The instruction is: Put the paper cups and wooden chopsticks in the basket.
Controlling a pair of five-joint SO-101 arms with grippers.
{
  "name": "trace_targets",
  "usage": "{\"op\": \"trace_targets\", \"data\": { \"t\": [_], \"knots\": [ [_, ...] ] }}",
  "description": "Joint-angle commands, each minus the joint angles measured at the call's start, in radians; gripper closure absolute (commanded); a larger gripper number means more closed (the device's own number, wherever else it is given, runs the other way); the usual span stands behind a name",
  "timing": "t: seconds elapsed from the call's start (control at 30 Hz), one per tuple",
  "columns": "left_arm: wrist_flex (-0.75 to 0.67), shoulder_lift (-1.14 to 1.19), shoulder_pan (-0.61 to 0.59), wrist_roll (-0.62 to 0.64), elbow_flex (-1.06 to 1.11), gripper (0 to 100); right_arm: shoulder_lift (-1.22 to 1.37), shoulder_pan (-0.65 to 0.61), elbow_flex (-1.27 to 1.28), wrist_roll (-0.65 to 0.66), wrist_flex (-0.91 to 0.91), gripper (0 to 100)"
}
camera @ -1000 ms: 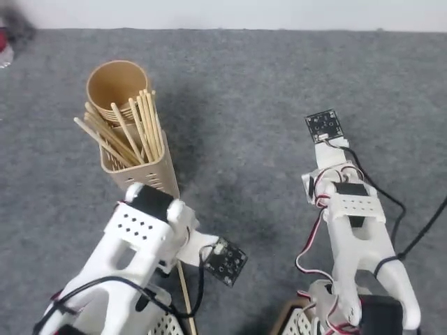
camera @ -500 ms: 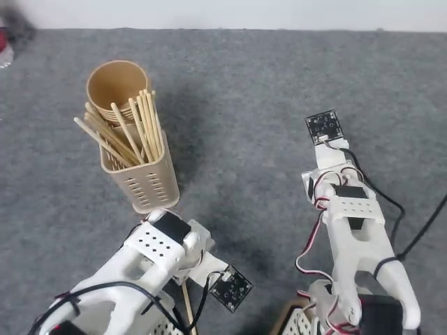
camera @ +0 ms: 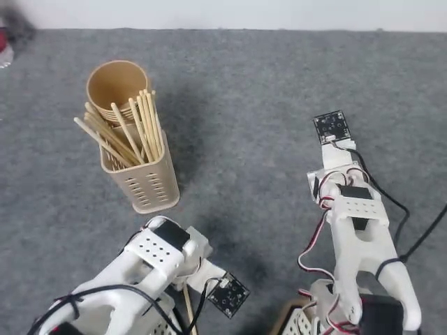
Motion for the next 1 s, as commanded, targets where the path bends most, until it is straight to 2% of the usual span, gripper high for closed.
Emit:
{"op": "trace_targets", "data": {
  "t": [0.0, 0.17, 0.33, 0.53, 0.63, 0.7, 0.83, 0.97],
  "knots": [
    [-0.043, 0.003, 0.006, 0.02, 0.012, 91, -0.004, 0.01, -0.003, -0.005, -0.01, 97.9],
    [-0.043, 0.003, 0.02, 0.021, 0.012, 92, -0.004, 0.007, -0.003, -0.005, -0.01, 97.9],
    [-0.025, -0.003, 0.04, 0.021, -0.022, 99, -0.004, 0.007, -0.003, -0.005, -0.01, 97.9],
    [0.233, -0.005, 0.044, 0.02, -0.196, 98, -0.004, 0.004, -0.003, -0.005, -0.01, 97.9],
    [0.292, -0.005, 0.038, -0.006, -0.268, 98, -0.004, 0.004, -0.003, -0.005, -0.01, 97.9],
    [0.292, -0.002, 0.04, -0.029, -0.265, 99, -0.004, 0.004, -0.003, -0.005, -0.01, 97.9],
    [0.193, -0.003, 0.035, -0.025, -0.277, 99, -0.004, 0.004, -0.003, -0.005, -0.01, 97.9],
    [0.192, -0.005, 0.021, 0.069, -0.403, 99, -0.004, 0.004, -0.003, -0.005, -0.01, 97.9]
  ]
}}
